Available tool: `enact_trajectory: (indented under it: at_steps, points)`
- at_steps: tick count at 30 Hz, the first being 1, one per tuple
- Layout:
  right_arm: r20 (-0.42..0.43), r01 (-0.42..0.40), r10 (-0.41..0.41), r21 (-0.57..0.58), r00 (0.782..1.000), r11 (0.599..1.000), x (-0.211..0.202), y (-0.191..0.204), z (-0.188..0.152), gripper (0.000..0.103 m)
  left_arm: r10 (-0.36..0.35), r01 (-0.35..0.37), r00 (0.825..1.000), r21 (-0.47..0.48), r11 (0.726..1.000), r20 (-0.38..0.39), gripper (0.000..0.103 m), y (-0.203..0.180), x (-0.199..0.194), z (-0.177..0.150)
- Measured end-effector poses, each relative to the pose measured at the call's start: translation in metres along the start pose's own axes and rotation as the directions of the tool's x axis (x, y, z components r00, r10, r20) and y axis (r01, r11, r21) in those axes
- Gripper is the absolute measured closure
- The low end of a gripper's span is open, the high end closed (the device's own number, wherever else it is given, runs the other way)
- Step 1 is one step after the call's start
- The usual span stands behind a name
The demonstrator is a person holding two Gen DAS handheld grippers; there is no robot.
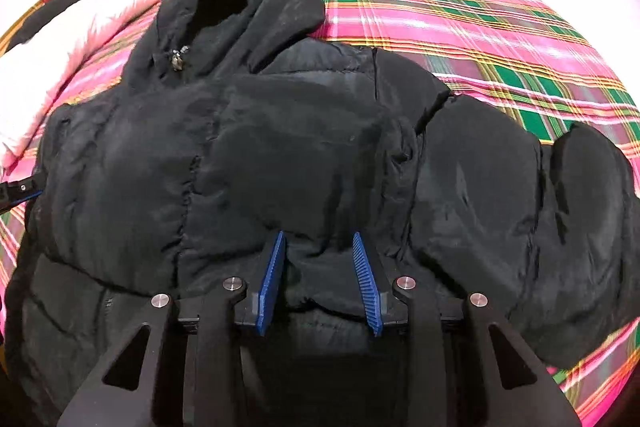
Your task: Fold large clothes
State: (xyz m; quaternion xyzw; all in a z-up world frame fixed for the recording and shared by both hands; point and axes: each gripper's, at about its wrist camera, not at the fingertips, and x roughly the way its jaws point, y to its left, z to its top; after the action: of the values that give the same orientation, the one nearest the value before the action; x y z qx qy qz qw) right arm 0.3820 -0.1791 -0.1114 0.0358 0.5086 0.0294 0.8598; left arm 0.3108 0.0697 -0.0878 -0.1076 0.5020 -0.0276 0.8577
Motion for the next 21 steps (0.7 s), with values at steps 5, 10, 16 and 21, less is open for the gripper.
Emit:
enact_trajectory:
  at_steps: [5, 10, 16, 21]
  points:
    - [0.069, -0.024, 0.02, 0.048, 0.997, 0.999, -0.036, -0.002, 0.005, 0.067, -0.065, 0.068, 0.997, -0.049, 0.996, 0.048, 0.068, 0.008, -0.014, 0.008]
    - [0.166, -0.043, 0.039, 0.026, 0.985, 0.999, -0.049, 0.001, 0.032, 0.065, -0.031, 0.039, 0.989, -0.05, 0.998, 0.143, 0.068, 0.017, -0.019, 0.023]
    - [0.01, -0.033, 0.033, 0.052, 0.999, 0.998, 0.016, -0.009, 0.038, 0.065, -0.014, 0.016, 0.998, -0.025, 1.0, 0.057, 0.067, 0.021, 0.013, 0.015]
    - [0.042, -0.022, 0.02, 0.03, 0.999, 0.999, 0.014, -0.005, 0.031, 0.064, -0.008, 0.009, 0.999, -0.024, 1.0, 0.041, 0.065, 0.018, 0.017, 0.013]
